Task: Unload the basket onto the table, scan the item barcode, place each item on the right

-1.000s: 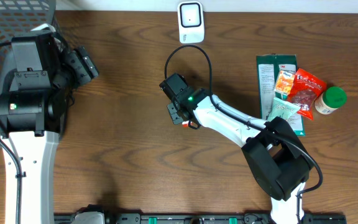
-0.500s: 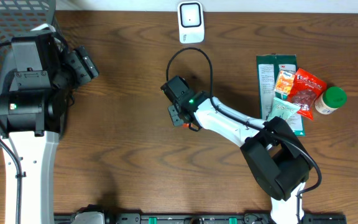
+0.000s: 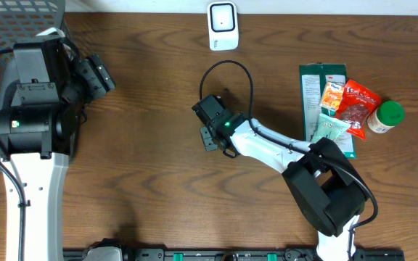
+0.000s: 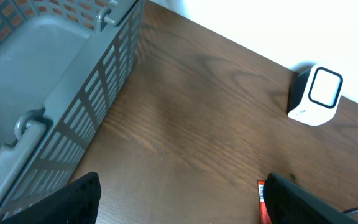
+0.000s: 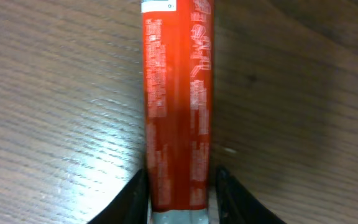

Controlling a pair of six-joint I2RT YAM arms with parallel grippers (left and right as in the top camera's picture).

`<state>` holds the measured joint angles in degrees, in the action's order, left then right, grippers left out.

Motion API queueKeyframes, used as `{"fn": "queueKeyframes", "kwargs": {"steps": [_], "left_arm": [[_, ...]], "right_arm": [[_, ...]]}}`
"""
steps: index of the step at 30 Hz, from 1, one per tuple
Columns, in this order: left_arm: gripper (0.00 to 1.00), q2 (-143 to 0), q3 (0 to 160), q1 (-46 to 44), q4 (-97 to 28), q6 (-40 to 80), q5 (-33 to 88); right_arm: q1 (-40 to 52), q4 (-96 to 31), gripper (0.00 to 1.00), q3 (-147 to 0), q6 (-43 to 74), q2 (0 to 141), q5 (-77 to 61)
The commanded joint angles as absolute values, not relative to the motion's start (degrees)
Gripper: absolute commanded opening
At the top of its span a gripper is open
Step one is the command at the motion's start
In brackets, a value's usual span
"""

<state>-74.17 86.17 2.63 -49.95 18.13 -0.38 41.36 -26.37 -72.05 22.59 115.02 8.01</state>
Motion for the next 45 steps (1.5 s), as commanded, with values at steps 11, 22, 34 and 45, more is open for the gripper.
{"fn": "queueKeyframes", "kwargs": {"steps": [11, 22, 34, 45], "left_arm": [[0.84, -74.59, 86.8, 2.87, -50.13, 17.85, -0.69], [0.84, -74.59, 86.8, 2.87, -50.13, 17.85, -0.69], [0.84, -74.59, 86.78, 2.87, -50.13, 17.85, -0.69], [0.84, -74.59, 86.8, 2.87, -50.13, 17.85, -0.69]], "right_arm": [[41.15, -28.29, 0.36, -74.63, 22.02, 111.33, 4.32], [41.34, -28.18, 0.36, -74.13, 22.02, 116.2, 4.43], [40.38, -30.61, 0.36, -78.15, 20.05, 114.74, 6.2], [42.94, -31.99, 0.36, -78.54, 20.12, 113.56, 3.14]]}}
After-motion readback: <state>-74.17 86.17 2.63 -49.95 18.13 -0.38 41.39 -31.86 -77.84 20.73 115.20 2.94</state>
